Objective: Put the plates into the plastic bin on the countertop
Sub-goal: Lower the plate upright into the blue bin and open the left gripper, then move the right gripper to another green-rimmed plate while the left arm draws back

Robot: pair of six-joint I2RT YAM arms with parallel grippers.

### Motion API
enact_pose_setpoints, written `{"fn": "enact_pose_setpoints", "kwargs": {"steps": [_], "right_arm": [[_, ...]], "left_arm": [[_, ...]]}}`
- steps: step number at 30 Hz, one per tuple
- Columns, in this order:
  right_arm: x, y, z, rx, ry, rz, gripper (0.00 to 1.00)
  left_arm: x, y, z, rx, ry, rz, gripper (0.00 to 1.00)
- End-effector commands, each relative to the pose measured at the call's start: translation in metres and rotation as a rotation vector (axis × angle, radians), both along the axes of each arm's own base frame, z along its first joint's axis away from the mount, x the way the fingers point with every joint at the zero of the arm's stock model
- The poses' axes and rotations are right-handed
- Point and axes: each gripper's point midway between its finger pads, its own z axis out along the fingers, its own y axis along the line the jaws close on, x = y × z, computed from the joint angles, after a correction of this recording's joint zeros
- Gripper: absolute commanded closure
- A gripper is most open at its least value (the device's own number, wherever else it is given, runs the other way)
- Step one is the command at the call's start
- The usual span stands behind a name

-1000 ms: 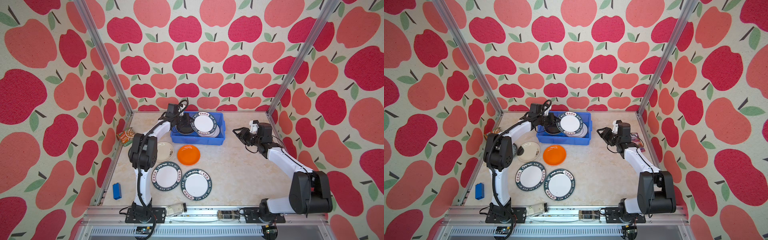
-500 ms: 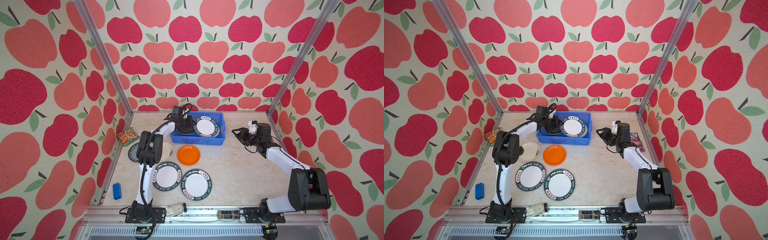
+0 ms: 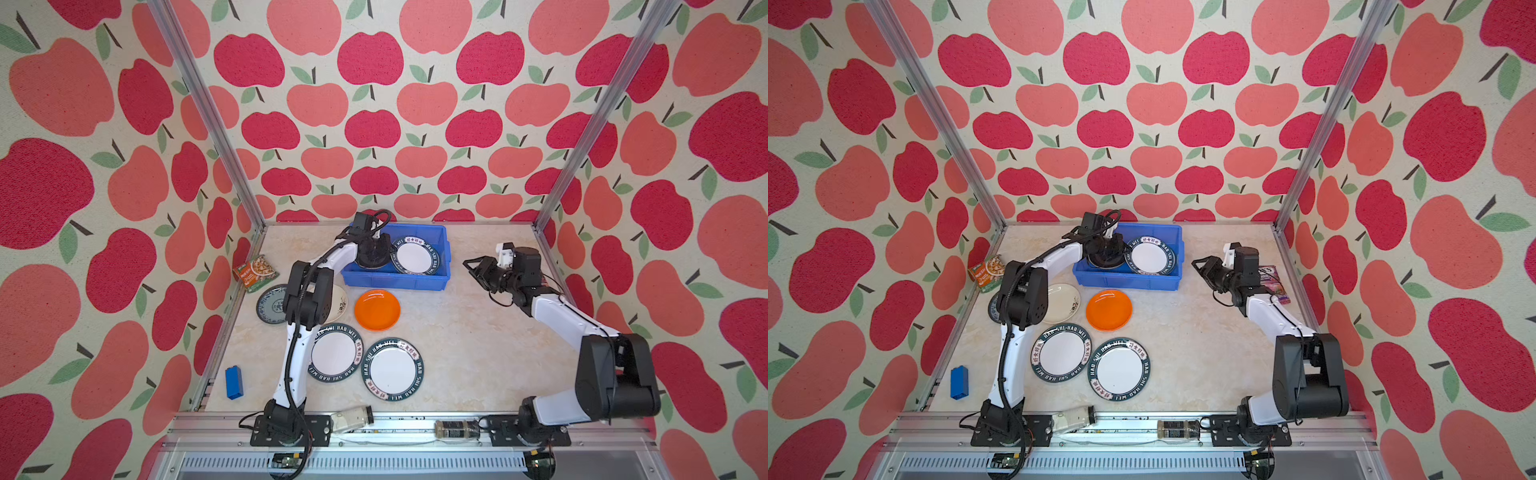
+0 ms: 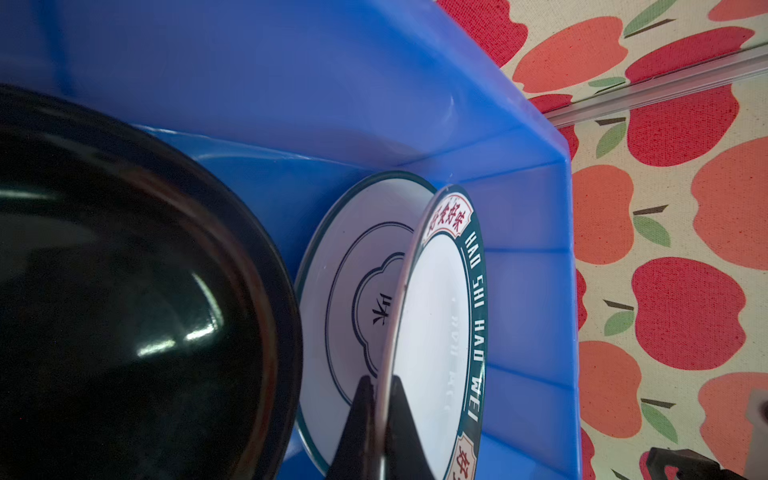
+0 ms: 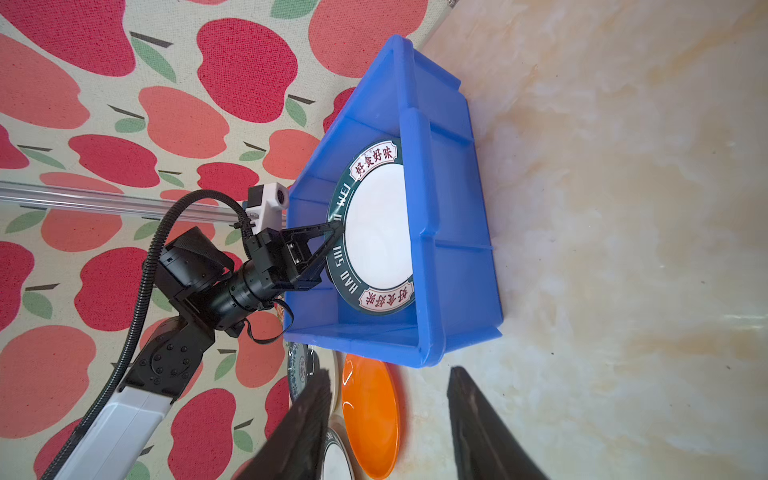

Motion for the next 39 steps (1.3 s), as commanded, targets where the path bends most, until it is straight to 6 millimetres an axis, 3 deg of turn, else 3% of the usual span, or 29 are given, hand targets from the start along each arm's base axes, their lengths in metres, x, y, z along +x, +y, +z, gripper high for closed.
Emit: {"fn": "enact_pose_setpoints", "kwargs": {"steps": [1,12,20,25,32,39], "right_arm": [[0.001,0.000,-0.004,0.015,0.006,0.005,0.51],[0.001,0.001,-0.008,0.022,0.011,0.008,0.51],[0.000,0.001,-0.007,0.015,0.009,0.009,0.51],[-0.001,-0.001,-0.003,0.002,-0.004,0.006,0.51],[-0.003,-0.001,0.000,-0.025,-0.014,0.009,0.51],[-0.006,0.004,-0.003,-0.040,-0.009,0.024,0.51]], "left_arm": [[0.005,-0.003,0.001,0.014,-0.015,-0.013,1.00],[0.005,-0.014,-0.013,0.096,-0.011,-0.051,0.98],[0.004,-0.021,-0.019,0.163,-0.004,-0.077,0.66],[0.002,-0.017,-0.018,0.228,-0.014,-0.078,0.56],[0.001,-0.013,-0.011,0.310,-0.047,-0.083,0.31],[0.000,-0.018,-0.009,0.351,-0.065,-0.096,0.25]]}}
